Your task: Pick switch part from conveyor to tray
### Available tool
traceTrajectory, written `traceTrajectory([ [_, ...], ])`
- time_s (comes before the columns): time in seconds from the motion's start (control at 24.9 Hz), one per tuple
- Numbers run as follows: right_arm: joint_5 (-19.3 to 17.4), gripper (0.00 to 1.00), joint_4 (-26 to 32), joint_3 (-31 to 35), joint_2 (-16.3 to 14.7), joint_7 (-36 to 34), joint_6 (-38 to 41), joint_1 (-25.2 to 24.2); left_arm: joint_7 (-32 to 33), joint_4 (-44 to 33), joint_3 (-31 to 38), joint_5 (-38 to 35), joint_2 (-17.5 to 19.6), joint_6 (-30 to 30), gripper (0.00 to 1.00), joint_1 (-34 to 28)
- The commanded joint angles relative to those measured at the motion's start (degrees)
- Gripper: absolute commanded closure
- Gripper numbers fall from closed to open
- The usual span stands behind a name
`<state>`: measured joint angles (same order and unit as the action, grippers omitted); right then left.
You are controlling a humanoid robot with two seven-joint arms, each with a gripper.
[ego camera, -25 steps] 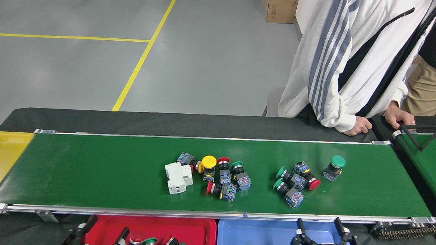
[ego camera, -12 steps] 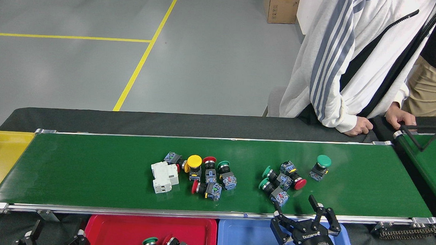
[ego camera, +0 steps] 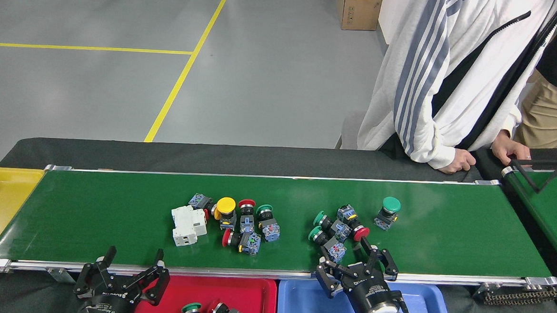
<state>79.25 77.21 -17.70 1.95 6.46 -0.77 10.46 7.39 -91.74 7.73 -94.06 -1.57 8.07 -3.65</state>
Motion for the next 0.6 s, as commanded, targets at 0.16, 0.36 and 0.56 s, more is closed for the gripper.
traceTrajectory([
  [0.16,-0.24,0.01,-8.22,-1.38,3.59,-0.13,-0.02,7.21,0.08,3.23,-0.08,-0.15,0.78,-0.16,0.0,3.73],
  [0.36,-0.24,0.02,-15.07,-1.64,6.58,-0.57,-0.02,12.13,0.08,4.81,-0.17,-0.24,0.6,-0.07,0.0,4.53],
  [0.56,-0.24,0.62,-21.05,-6.65,7.19,-0.57,0.15,16.52,0.08,10.61,0.09,-0.24,0.87,-0.42,0.0,10.32],
])
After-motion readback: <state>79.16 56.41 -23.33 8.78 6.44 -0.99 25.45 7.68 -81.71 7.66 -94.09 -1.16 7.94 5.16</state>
